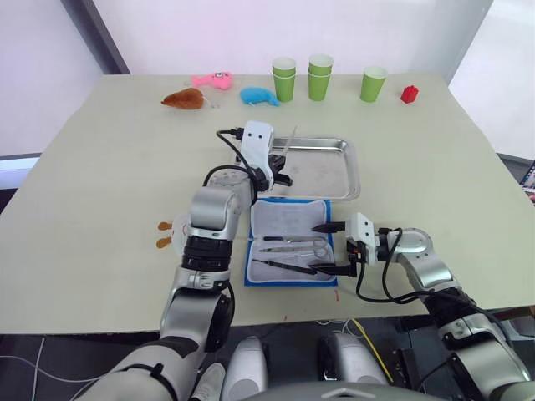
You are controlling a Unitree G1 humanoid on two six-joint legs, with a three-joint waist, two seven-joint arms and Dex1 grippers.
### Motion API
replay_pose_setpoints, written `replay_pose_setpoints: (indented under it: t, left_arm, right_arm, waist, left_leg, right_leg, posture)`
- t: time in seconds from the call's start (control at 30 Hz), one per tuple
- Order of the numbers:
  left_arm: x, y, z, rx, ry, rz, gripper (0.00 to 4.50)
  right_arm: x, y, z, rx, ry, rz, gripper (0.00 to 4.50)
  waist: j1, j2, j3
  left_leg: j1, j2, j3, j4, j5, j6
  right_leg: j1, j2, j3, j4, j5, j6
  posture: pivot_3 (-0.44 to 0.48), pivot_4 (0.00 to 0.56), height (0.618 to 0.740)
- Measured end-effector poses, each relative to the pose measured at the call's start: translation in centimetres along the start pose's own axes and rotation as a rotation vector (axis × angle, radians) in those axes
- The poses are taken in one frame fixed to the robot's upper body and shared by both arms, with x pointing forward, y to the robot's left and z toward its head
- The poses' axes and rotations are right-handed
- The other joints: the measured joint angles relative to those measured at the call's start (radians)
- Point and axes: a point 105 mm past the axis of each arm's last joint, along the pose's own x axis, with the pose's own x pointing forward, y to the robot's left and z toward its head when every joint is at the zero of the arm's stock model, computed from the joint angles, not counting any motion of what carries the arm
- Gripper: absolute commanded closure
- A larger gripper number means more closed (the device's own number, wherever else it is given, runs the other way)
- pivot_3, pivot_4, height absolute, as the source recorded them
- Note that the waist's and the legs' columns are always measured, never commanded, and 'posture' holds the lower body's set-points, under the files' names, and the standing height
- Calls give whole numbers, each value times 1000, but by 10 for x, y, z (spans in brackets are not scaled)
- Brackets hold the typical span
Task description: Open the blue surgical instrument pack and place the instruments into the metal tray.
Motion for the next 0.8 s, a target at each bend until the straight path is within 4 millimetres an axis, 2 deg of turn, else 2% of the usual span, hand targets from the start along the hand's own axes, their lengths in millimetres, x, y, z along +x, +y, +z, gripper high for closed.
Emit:
replay_pose_setpoints:
  t: [0.37,0.47,0.8]
  left_arm:
    - [16,6,-15,-60,52,117,4489]
    - [17,12,-19,-92,67,139,4489]
    - [17,11,-27,-110,93,144,4489]
  right_arm:
    - [1,0,0,0,-2,0,0]
    - [1,0,0,0,-2,0,0]
    - [1,0,0,0,-3,-2,0]
  waist:
    - [-1,0,0]
    - [-1,0,0]
    - [-1,0,0]
  left_leg:
    - [0,0,0,-1,0,0]
    - [0,0,0,-1,0,0]
    - [0,0,0,-1,0,-1]
  right_leg:
    - [0,0,0,0,0,0]
    - [0,0,0,0,0,0]
    - [0,0,0,0,0,0]
  posture:
    - [0,150,740]
    - [0,150,740]
    - [0,150,740]
